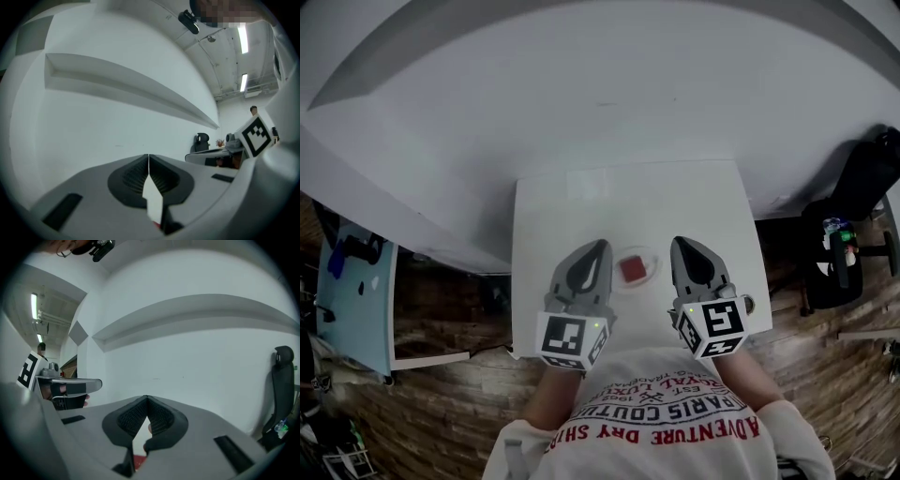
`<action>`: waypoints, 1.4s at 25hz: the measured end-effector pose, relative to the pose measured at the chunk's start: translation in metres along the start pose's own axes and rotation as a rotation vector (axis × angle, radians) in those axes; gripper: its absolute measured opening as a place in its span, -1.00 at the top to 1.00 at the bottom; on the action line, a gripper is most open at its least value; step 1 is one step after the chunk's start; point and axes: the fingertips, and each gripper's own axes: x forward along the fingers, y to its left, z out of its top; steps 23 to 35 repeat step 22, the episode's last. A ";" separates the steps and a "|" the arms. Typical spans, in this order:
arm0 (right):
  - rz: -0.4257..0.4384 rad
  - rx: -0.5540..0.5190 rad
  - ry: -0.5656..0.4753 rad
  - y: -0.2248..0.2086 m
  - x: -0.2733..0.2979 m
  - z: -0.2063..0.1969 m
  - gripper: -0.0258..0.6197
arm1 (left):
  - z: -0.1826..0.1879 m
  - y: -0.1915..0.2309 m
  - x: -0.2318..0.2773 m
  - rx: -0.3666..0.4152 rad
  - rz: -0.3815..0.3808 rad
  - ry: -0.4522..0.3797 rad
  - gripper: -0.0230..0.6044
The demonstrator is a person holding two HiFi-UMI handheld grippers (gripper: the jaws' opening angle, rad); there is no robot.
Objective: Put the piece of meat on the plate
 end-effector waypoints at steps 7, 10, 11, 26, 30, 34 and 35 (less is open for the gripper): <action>0.029 -0.013 0.008 0.003 0.003 0.000 0.88 | -0.005 -0.006 0.006 0.008 -0.018 0.027 0.90; 0.046 -0.013 0.006 0.005 0.004 0.000 0.88 | -0.006 -0.008 0.008 0.013 -0.023 0.034 0.90; 0.049 -0.012 0.005 0.005 0.005 0.000 0.88 | -0.006 -0.008 0.009 0.013 -0.023 0.036 0.90; 0.059 -0.025 0.033 0.004 0.015 -0.007 0.88 | -0.011 0.000 0.016 0.001 -0.017 0.049 0.90; 0.059 -0.025 0.033 0.004 0.015 -0.007 0.88 | -0.011 0.000 0.016 0.001 -0.017 0.049 0.90; 0.059 -0.025 0.033 0.004 0.015 -0.007 0.88 | -0.011 0.000 0.016 0.001 -0.017 0.049 0.90; 0.059 -0.025 0.033 0.004 0.015 -0.007 0.88 | -0.011 0.000 0.016 0.001 -0.017 0.049 0.90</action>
